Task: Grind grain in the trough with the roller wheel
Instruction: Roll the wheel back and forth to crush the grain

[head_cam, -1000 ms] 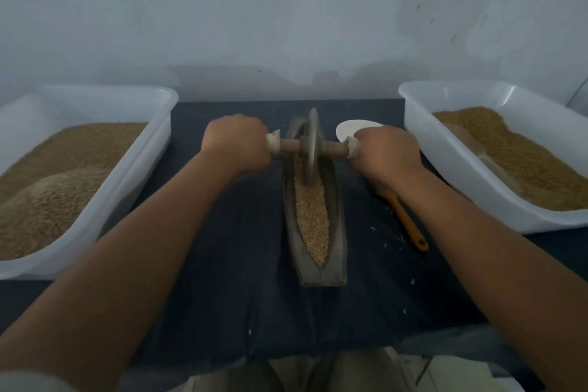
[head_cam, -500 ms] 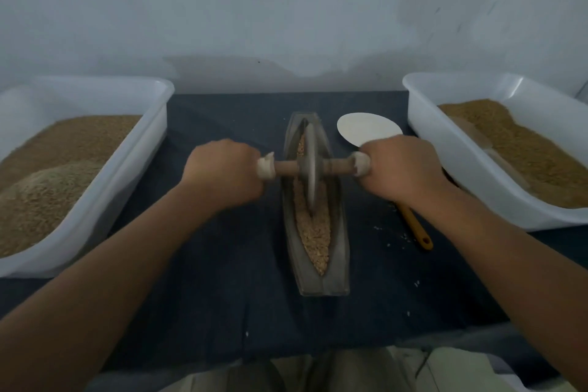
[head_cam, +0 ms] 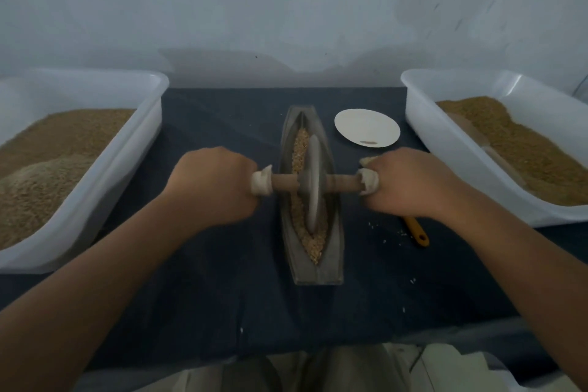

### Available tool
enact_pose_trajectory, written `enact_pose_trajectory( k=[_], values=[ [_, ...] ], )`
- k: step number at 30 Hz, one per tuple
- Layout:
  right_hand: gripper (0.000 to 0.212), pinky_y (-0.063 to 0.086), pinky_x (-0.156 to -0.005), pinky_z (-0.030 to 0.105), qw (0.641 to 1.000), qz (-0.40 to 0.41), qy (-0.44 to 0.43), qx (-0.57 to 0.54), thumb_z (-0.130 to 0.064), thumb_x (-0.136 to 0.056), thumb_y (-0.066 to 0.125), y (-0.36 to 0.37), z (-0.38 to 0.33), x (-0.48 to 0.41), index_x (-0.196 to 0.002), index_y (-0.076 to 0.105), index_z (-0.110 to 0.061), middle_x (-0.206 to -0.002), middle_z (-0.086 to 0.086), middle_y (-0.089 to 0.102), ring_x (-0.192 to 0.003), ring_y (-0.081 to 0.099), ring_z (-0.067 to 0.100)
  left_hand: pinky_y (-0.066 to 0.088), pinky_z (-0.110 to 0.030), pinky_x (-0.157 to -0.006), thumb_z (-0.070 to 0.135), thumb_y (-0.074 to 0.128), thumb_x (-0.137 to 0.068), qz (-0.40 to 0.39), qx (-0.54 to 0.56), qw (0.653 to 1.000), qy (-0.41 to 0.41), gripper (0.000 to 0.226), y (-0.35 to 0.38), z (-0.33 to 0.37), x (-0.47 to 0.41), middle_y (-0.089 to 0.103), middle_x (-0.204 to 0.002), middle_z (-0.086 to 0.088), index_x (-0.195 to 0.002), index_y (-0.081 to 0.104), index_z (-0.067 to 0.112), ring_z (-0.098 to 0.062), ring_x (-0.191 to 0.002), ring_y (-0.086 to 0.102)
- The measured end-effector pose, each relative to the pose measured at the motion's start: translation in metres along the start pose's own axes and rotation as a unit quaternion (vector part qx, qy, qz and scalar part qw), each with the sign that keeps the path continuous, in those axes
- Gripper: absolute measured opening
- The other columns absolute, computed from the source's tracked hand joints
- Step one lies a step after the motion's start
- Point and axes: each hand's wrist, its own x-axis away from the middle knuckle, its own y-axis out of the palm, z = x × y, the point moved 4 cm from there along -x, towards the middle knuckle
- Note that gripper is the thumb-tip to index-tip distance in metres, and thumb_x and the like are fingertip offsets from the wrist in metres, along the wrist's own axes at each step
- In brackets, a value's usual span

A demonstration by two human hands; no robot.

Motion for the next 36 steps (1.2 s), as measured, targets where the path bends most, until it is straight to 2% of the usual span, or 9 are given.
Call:
enact_pose_trajectory(
  k=[5, 10, 14, 17, 20, 25, 27, 31, 36],
  values=[
    [0.028, 0.036, -0.050, 0.028, 0.990, 0.132, 0.037, 0.037, -0.044, -0.081, 0.054, -0.010, 0.002, -0.061, -0.061, 0.052, -0.026, -0.058, -0.007, 0.053, -0.053, 0.048, 0.013, 0.047, -0.031, -0.060, 0.049, 0.058, -0.083, -0.053, 0.014, 0.996, -0.075, 0.027, 0.011, -0.011, -0.068, 0.062, -0.072, 0.005, -0.070, 0.058, 0.025, -0.021, -0.065, 0.060],
    [0.021, 0.043, -0.057, 0.032, 0.998, -0.014, 0.061, 0.012, -0.043, -0.083, 0.057, -0.006, 0.005, -0.070, -0.069, 0.062, -0.028, -0.071, -0.006, 0.062, -0.066, 0.057, 0.013, 0.050, -0.034, -0.065, 0.043, 0.066, -0.078, -0.127, 0.032, 0.990, -0.047, 0.024, -0.008, -0.006, -0.080, 0.059, -0.071, 0.005, -0.070, 0.056, 0.022, -0.025, -0.068, 0.061],
    [0.037, 0.048, -0.050, 0.031, 0.999, -0.051, 0.007, 0.000, -0.061, -0.064, 0.045, -0.001, 0.002, -0.011, -0.068, 0.062, -0.029, -0.060, -0.008, 0.063, -0.057, 0.062, 0.009, 0.041, -0.026, -0.050, 0.041, 0.066, -0.073, -0.217, 0.095, 0.971, 0.001, 0.021, -0.005, -0.002, -0.020, 0.063, -0.061, 0.005, -0.066, 0.062, 0.022, -0.010, -0.057, 0.061],
    [0.041, 0.045, -0.048, 0.030, 1.000, 0.021, -0.015, 0.018, -0.065, -0.063, 0.036, -0.004, -0.002, -0.003, -0.064, 0.058, -0.031, -0.056, -0.010, 0.058, -0.053, 0.058, 0.007, 0.040, -0.025, -0.049, 0.048, 0.062, -0.073, -0.210, 0.108, 0.972, -0.002, 0.027, 0.003, -0.006, -0.005, 0.062, -0.058, 0.007, -0.063, 0.061, 0.023, -0.008, -0.054, 0.061],
    [0.031, 0.049, -0.055, 0.033, 0.998, 0.050, 0.016, 0.031, -0.054, -0.081, 0.054, -0.005, -0.005, -0.034, -0.064, 0.059, -0.029, -0.062, -0.008, 0.059, -0.059, 0.056, 0.011, 0.045, -0.030, -0.058, 0.048, 0.064, -0.081, -0.199, 0.078, 0.977, -0.018, 0.031, 0.009, -0.006, -0.036, 0.061, -0.065, 0.005, -0.066, 0.060, 0.021, -0.015, -0.061, 0.060],
    [0.027, 0.035, -0.053, 0.029, 0.991, 0.099, 0.071, 0.057, -0.044, -0.087, 0.056, -0.007, 0.001, -0.075, -0.067, 0.057, -0.025, -0.066, -0.006, 0.058, -0.060, 0.051, 0.014, 0.055, -0.037, -0.070, 0.050, 0.063, -0.079, -0.153, 0.038, 0.986, -0.056, 0.032, 0.002, -0.010, -0.087, 0.058, -0.074, 0.004, -0.072, 0.055, 0.021, -0.025, -0.073, 0.062],
    [0.025, 0.038, -0.053, 0.029, 0.993, 0.089, 0.068, 0.039, -0.040, -0.087, 0.058, -0.009, -0.002, -0.066, -0.067, 0.058, -0.024, -0.066, -0.005, 0.060, -0.061, 0.054, 0.015, 0.055, -0.037, -0.070, 0.050, 0.064, -0.082, -0.166, 0.039, 0.985, -0.041, 0.032, -0.001, -0.008, -0.084, 0.059, -0.074, 0.003, -0.071, 0.055, 0.021, -0.024, -0.071, 0.062],
    [0.024, 0.043, -0.050, 0.029, 0.999, -0.038, 0.016, 0.007, -0.050, -0.076, 0.056, -0.005, -0.002, -0.019, -0.067, 0.061, -0.028, -0.062, -0.006, 0.063, -0.058, 0.061, 0.011, 0.048, -0.029, -0.057, 0.046, 0.068, -0.079, -0.229, 0.076, 0.971, 0.000, 0.026, 0.000, -0.005, -0.036, 0.063, -0.066, 0.007, -0.068, 0.062, 0.022, -0.011, -0.061, 0.061],
    [0.028, 0.045, -0.050, 0.031, 1.000, -0.001, 0.013, 0.012, -0.054, -0.074, 0.052, 0.000, 0.000, -0.011, -0.065, 0.059, -0.029, -0.060, -0.008, 0.060, -0.056, 0.058, 0.009, 0.041, -0.027, -0.050, 0.053, 0.056, -0.075, -0.134, 0.042, 0.990, -0.031, 0.030, 0.003, -0.002, -0.018, 0.059, -0.061, 0.008, -0.064, 0.058, 0.025, -0.013, -0.056, 0.057]
  ],
)
